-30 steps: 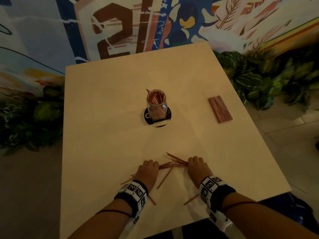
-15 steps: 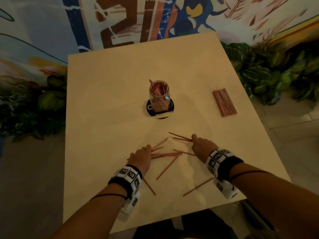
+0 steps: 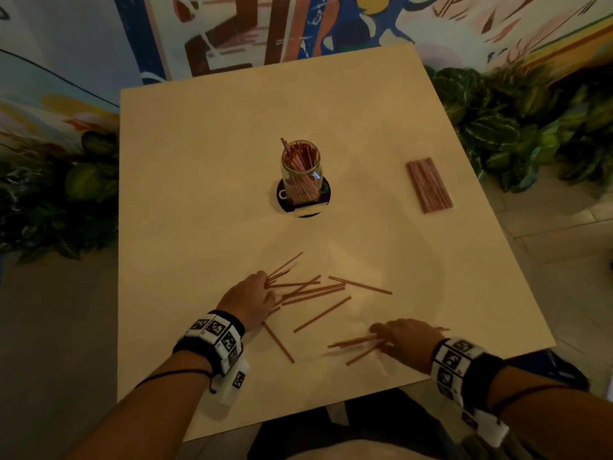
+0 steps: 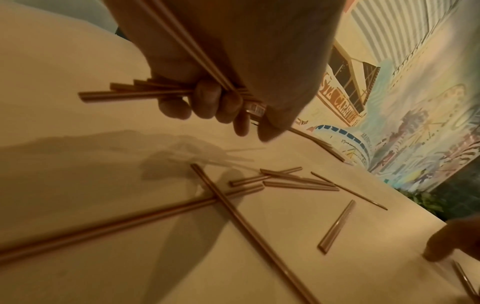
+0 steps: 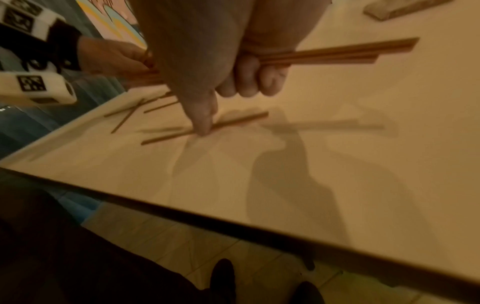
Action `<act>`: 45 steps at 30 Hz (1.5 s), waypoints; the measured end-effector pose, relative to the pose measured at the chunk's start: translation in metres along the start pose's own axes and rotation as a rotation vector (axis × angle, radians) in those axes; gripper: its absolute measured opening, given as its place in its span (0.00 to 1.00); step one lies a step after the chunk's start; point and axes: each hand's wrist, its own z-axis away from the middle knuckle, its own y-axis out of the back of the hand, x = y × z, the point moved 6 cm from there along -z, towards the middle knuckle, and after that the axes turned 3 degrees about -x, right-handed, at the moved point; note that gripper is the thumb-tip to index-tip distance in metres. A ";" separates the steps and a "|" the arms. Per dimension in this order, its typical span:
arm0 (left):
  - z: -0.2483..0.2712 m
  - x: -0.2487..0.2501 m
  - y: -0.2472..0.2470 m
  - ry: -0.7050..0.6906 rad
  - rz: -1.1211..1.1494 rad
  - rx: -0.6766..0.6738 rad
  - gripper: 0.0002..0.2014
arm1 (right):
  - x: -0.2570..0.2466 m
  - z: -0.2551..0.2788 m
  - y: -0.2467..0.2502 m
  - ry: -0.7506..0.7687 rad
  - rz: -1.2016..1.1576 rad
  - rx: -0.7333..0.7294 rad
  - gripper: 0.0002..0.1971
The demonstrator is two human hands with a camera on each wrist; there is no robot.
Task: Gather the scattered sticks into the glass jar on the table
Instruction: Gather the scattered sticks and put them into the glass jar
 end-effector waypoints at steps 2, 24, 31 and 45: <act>0.004 -0.006 -0.005 -0.005 -0.001 -0.067 0.13 | -0.005 -0.003 -0.010 0.053 0.115 0.077 0.13; 0.031 -0.033 -0.035 0.045 -0.155 -0.123 0.13 | -0.012 -0.032 0.054 -0.158 -0.356 0.186 0.16; 0.035 -0.025 -0.027 -0.038 -0.036 -0.112 0.13 | -0.002 -0.030 0.070 -0.275 -0.251 0.248 0.13; 0.009 -0.017 0.006 0.038 0.578 0.027 0.12 | -0.001 -0.053 0.066 -0.339 -0.285 0.316 0.12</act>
